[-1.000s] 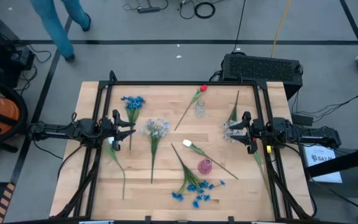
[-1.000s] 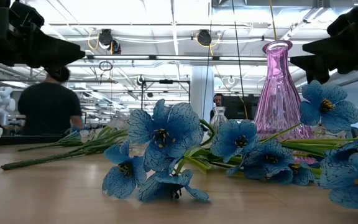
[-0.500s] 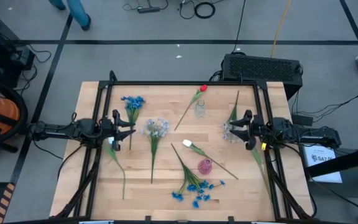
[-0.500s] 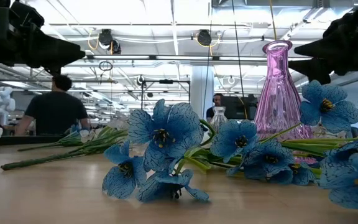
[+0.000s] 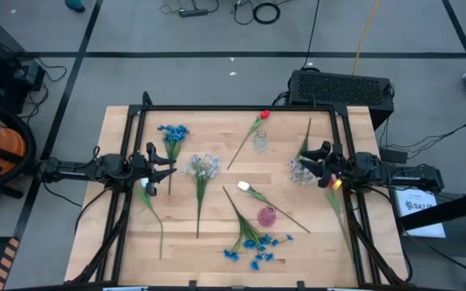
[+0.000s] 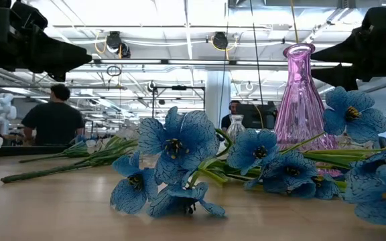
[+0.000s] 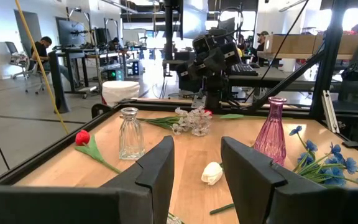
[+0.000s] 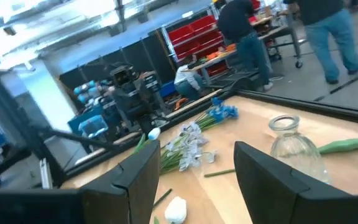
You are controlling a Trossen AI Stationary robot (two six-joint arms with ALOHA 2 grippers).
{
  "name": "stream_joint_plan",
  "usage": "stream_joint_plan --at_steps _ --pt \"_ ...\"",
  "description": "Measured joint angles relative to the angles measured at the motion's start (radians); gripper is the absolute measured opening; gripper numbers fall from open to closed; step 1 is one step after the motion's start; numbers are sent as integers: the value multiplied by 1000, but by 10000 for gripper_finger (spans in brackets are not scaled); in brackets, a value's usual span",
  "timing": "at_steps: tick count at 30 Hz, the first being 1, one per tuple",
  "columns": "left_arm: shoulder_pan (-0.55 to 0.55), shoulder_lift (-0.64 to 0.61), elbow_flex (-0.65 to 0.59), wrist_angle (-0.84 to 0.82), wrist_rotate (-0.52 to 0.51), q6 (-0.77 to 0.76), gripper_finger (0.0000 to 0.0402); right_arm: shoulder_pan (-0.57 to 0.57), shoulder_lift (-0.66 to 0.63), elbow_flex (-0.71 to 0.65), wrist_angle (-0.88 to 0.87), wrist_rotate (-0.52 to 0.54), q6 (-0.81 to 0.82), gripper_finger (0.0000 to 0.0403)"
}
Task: Sort flowers into vase by color
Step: Put the right white flower into the violet transparent vase
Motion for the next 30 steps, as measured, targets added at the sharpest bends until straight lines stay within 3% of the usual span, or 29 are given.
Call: stream_joint_plan --at_steps 3,6,13,16,21,25,30 --pt "0 0 0 0 0 0 138 -1 28 0 9 73 35 196" --pt "0 0 0 0 0 0 138 1 91 0 6 31 33 196" --pt "0 0 0 0 0 0 138 0 372 120 2 92 -160 196" --pt "0 0 0 0 0 0 138 0 520 260 -48 91 -205 196" --pt "0 0 0 0 0 0 138 0 779 556 -338 89 -253 196" --pt "0 0 0 0 0 0 138 0 985 794 -546 77 -181 196" --pt "0 0 0 0 0 0 138 0 1241 1079 -726 -14 -99 196"
